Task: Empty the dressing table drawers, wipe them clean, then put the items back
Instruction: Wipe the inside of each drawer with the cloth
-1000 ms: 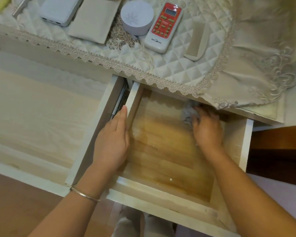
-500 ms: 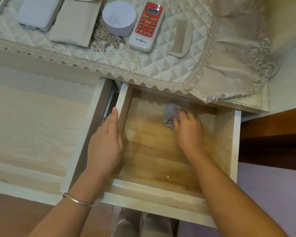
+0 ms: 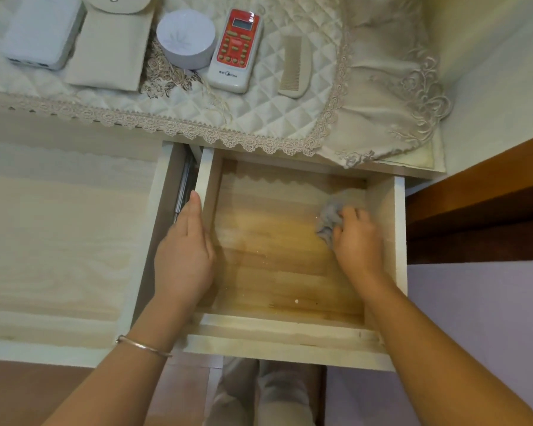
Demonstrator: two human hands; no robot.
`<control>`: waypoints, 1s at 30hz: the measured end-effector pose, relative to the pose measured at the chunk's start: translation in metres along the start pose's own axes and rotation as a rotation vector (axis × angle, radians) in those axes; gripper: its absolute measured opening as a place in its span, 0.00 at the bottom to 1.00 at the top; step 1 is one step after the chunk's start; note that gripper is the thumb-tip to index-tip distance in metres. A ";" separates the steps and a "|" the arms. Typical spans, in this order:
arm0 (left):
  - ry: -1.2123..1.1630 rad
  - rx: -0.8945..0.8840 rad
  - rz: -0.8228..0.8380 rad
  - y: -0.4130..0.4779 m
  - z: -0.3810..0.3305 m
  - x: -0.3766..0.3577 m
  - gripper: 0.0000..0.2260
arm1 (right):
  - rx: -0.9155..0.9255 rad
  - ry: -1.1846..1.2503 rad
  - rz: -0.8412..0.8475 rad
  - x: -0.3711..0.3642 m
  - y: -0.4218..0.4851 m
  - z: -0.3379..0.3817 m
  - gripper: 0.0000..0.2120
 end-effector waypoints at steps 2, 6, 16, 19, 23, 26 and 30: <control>-0.013 0.007 0.011 0.000 0.000 0.001 0.25 | 0.060 -0.015 0.094 0.000 -0.039 -0.009 0.15; -0.033 0.007 0.024 -0.002 0.000 0.002 0.25 | 0.123 -0.019 0.229 0.004 -0.076 -0.018 0.17; -0.011 0.004 0.011 -0.001 0.001 -0.001 0.24 | 0.097 0.076 0.041 -0.010 0.002 0.025 0.14; -0.006 0.001 0.013 0.000 0.001 0.000 0.25 | 0.443 0.097 0.092 -0.022 -0.064 0.033 0.15; 0.005 -0.008 0.012 -0.001 0.001 -0.001 0.25 | 0.538 0.028 0.370 -0.021 -0.082 0.037 0.12; 0.007 -0.009 0.010 -0.001 0.001 -0.002 0.25 | 0.319 -0.050 0.262 -0.001 -0.027 0.015 0.14; 0.005 0.005 0.020 0.000 0.001 -0.002 0.25 | 0.179 -0.159 0.148 0.016 -0.002 -0.010 0.15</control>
Point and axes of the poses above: each hand's wrist, its own y-axis towards the middle knuckle, its own x-axis out of the back of the hand, z = x × y, the point moved 1 cm from there along y, towards the middle knuckle, and after that the axes turned 14 degrees about -x, right-handed, at the moved point
